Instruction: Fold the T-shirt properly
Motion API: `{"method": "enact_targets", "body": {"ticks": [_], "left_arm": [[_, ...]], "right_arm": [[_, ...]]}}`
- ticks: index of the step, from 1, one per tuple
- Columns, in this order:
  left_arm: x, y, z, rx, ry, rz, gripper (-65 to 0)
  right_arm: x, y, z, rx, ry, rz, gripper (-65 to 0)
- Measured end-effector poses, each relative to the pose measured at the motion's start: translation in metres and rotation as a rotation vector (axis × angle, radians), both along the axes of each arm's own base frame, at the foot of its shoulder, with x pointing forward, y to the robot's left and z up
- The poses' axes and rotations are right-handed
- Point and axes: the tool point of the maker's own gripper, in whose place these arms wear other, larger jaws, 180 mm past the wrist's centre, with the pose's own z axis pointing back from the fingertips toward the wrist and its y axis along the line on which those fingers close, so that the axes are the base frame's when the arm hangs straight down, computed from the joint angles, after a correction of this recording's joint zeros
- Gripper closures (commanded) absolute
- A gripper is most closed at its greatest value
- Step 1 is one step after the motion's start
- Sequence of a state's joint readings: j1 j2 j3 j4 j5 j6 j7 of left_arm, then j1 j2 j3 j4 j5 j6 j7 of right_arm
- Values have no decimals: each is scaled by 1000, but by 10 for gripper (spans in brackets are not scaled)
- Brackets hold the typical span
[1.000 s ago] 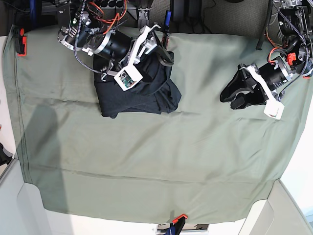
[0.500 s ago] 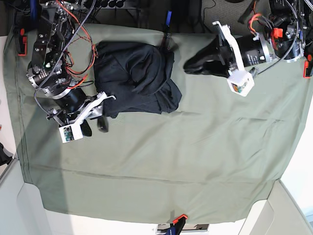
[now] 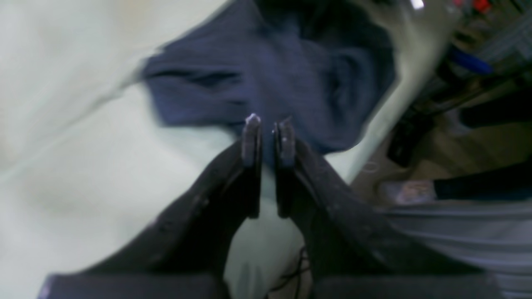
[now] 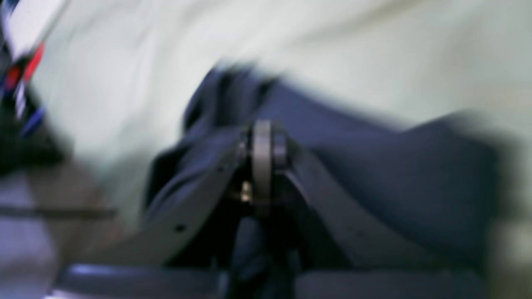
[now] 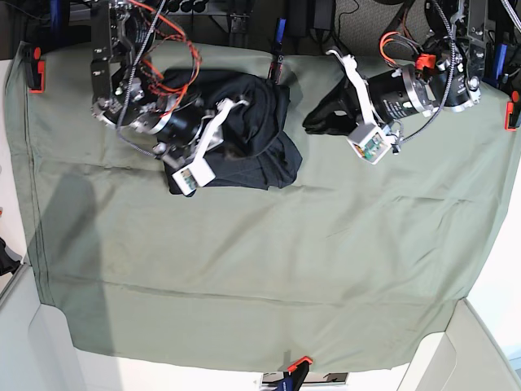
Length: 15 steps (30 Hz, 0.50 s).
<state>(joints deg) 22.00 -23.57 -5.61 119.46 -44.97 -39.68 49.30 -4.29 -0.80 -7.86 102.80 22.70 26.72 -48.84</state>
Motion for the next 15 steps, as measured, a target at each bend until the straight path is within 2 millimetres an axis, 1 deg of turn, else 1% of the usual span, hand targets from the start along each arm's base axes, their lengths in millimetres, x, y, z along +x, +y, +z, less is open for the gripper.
{"method": "enact_targets", "body": {"ticks": [2,4,8,10,11,13,15], "left_arm": [[8,16,12,-24,-25,46,-55],[17,34,23,-39,-54,104,-55],[22,63,37,-57,-72,190,-55],[24,76,46,-69,-90,228,-55],[25,82,50,-74,-97,243,-55],[26,88,57,-93,-107,263,-55],[24,88,60,-120,-102,261,-55]], "right_arm": [[-15,22,0,24,6,61,0],[-23,43,6,55,-11,112,0],[-40,82,13,113,-7,199,0],[-52,102,22,145,-30,269,0],[-54,110,28,171,-34,279,0],[-51,122,41,210,-54,281,0],[-41,125,56,231,-102,274,0]]}}
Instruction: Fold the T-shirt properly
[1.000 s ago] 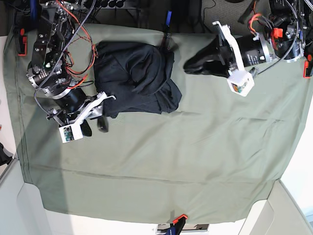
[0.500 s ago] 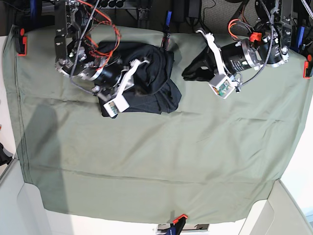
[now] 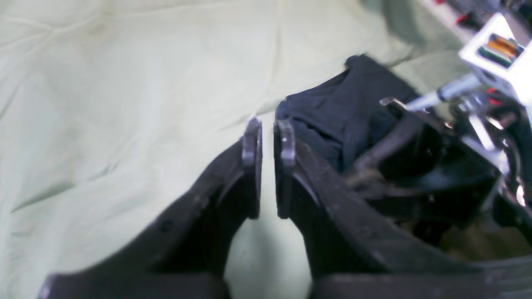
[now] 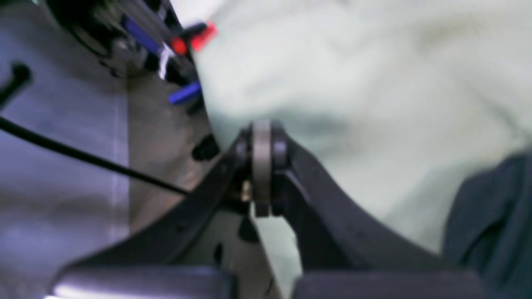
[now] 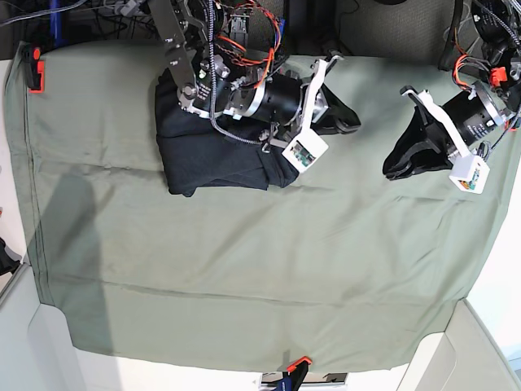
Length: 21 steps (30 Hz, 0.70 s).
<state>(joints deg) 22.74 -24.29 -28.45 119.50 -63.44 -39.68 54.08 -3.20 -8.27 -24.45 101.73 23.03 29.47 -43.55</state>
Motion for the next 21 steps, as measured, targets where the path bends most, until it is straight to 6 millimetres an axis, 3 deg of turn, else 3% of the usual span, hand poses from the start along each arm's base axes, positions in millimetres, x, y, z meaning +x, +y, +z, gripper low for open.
{"method": "enact_targets", "body": {"ticks": [4,7,11,14,18,21], "left_arm": [[-15,-7,-10,-34,55,-19,-55],[-23,-17,-19,-48,92,-47,-55],[-31,-41,-28,-76,131,-117,-55],[-36,-53,-36,-74,156,-156,-55],[-37,-56,-40,-54,163,-166,-55],[-37,-54,-41,-45,165,-165,-55]], "right_arm": [[44,-26,6,-103,-111,-111,0],[84,-67,1,-207,-136,-272,0],[114,-124,-5,-259,-119,-434,0],[110,-153,-25,-306,-26,-474,0],[74,-134,-36,-211,40,-351,0],[44,-118,-55,-234,90,-283,0]]}}
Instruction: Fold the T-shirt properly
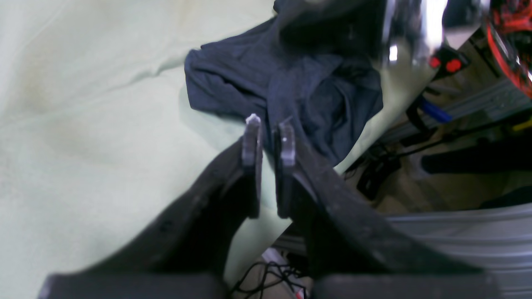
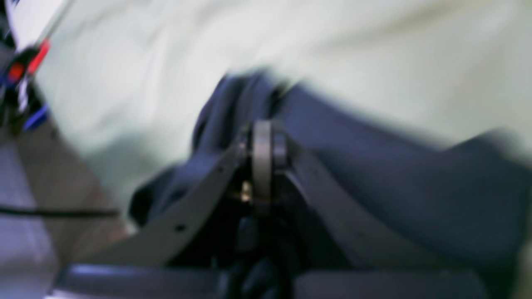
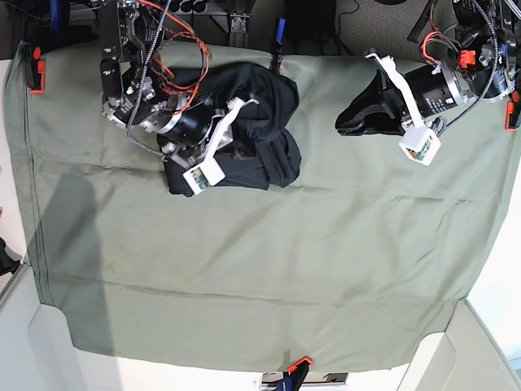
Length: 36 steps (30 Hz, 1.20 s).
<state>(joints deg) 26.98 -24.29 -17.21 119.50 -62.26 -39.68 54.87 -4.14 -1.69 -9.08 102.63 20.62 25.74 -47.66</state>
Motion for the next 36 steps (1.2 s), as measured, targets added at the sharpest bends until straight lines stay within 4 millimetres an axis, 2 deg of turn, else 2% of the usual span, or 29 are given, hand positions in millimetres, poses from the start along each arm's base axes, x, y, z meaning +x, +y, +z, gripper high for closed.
{"method": "enact_targets", "body": {"ticks": [4,9,12,14,17,19,22,25,28,30,34,36], "left_arm": [[0,1,-1,7,0,0,-55],[0,1,-2,16,2,1,-55],[0,2,-2,16,1,1,-55],[-1,2,-3,17,4,1,-55],[-5,-1,-3,7,14,-5,-55],[-10,-6,-1,5,15,-23,-55],[-23,-29,-3,-18,36,-94,-55],[-43,-57,-23,29,84,-204,-55],[-62,-82,-43,97,102,-308,-55],[-64,-89,-53,167,68,-341,-54],[-60,-96,-66,206,29,-363,-54],[-61,-96,-80,236,51,-383,-54]], "right_arm": [[-19,31,-5,37,5,80,0],[-27,67,-10,23,-11,174,0],[-10,77,7,37,-69,191,0],[13,73,23,20,-136,178,0],[50,55,41,-24,-216,112,0],[73,32,47,-65,-248,40,0],[105,-9,51,-105,-257,-98,0],[124,-45,44,-115,-226,-202,0],[128,-77,19,-148,-156,-256,0],[125,-92,-1,-178,-101,-266,0],[121,-110,-20,-193,-48,-267,0],[119,-114,-28,-203,-25,-267,0]]}}
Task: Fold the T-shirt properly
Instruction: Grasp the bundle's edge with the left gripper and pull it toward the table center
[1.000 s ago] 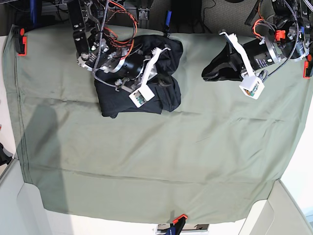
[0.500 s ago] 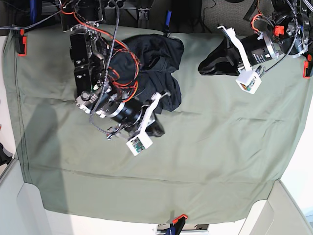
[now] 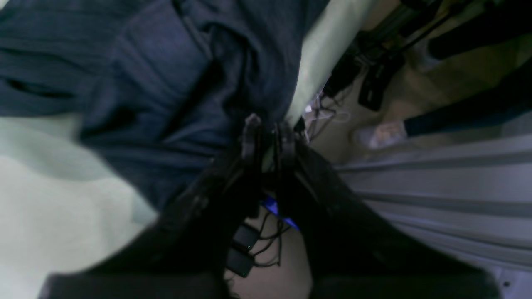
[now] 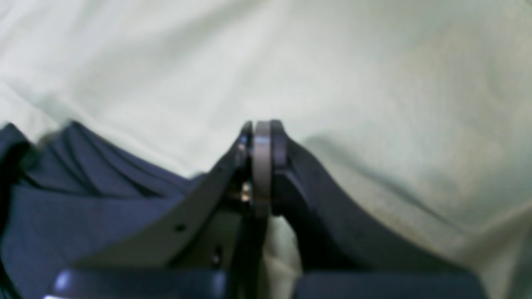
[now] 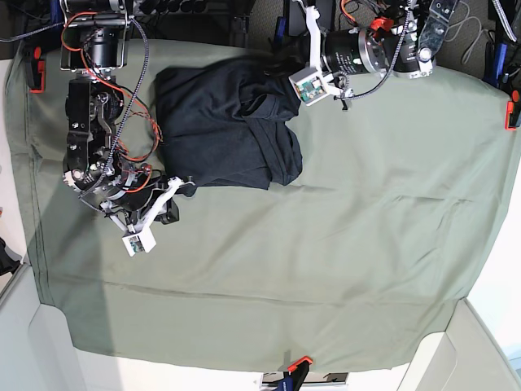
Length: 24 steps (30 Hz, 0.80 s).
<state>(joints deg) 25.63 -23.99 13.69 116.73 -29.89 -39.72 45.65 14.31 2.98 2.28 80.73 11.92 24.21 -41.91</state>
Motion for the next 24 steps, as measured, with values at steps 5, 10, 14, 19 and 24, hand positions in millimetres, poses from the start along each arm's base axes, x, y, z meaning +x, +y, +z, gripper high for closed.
{"method": "enact_targets", "body": {"ticks": [5,10,14,19,24], "left_arm": [[15,0,-23,5,18,-1,-54],[38,10,-28,41,-6,18,-54],[43,16,-39,56,-6,27,-54],[59,21,-45,50,-7,23,-53],[81,26,-49,43,-7,26,-53]], "right_arm": [[-6,2,-14,18,48,0,0],[-7,5,-15,36,53,2,0],[-7,7,-14,45,54,3,0],[-7,9,-13,60,53,5,0],[-8,11,-12,59,48,24,0]]}}
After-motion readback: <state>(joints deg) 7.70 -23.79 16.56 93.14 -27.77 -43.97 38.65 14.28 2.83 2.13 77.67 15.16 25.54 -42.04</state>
